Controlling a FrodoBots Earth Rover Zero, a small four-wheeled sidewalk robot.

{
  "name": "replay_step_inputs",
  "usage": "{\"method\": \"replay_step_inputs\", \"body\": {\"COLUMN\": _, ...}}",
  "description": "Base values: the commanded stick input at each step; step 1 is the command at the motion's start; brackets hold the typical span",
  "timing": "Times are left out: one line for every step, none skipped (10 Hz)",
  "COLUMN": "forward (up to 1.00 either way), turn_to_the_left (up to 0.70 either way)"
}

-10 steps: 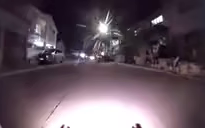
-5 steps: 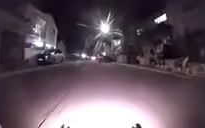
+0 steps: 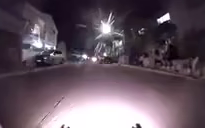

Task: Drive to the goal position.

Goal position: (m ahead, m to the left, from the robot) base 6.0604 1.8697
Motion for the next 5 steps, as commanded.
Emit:
{"method": "replay_step_inputs", "body": {"forward": 0.85, "turn_to_the_left": 0.0}}
{"method": "replay_step_inputs", "body": {"forward": 0.85, "turn_to_the_left": 0.0}}
{"method": "replay_step_inputs", "body": {"forward": 0.85, "turn_to_the_left": 0.0}}
{"method": "replay_step_inputs", "body": {"forward": 0.85, "turn_to_the_left": 0.0}}
{"method": "replay_step_inputs", "body": {"forward": 0.85, "turn_to_the_left": 0.0}}
